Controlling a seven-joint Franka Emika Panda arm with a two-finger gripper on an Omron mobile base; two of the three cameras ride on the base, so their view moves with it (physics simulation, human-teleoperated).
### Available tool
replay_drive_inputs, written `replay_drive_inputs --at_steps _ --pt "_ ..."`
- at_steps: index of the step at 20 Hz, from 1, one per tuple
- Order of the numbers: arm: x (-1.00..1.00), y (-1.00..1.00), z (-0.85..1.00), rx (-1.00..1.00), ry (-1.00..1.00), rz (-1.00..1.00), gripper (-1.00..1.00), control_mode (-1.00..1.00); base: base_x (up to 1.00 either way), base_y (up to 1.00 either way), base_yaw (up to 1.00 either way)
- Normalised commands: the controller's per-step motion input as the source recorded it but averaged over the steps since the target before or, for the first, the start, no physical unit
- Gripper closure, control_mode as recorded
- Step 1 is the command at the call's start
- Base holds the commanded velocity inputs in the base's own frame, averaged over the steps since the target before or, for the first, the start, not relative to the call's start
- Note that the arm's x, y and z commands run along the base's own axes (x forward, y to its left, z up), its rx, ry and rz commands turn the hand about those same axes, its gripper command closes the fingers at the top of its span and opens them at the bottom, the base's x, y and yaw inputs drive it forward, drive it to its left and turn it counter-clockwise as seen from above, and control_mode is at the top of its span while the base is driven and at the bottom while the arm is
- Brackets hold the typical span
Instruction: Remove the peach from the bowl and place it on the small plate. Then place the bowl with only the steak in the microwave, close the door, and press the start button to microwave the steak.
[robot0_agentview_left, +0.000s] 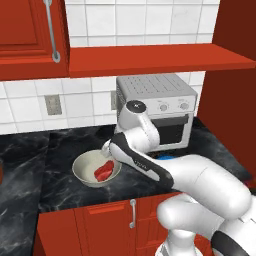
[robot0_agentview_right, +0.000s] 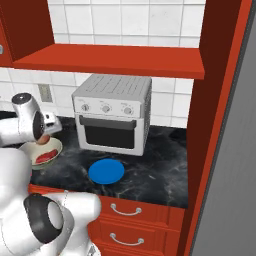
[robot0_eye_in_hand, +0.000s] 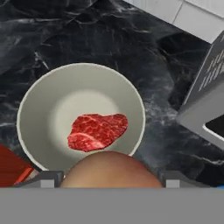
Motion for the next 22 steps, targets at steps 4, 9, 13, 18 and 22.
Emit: replay_drive_inputs --at_steps 4,9,13,18,22 --pt "-0.49 -1.00 0.13 0.20 0.01 -0.13 1.00 -1.00 0.00 0.00 0.00" --pt "-0.34 -1.00 -0.22 0.19 0.10 -0.22 1.00 -1.00 0.00 0.00 0.00" --pt "-0.08 -1.00 -0.34 0.14 0.19 -0.21 1.00 -1.00 0.00 0.00 0.00" --pt "0.03 -0.97 -0.29 0.07 0.29 -0.20 1.00 -1.00 0.00 0.00 0.00" --pt "0.33 -0.56 -0.45 0.00 0.32 -0.15 1.00 -1.00 0.00 0.00 0.00"
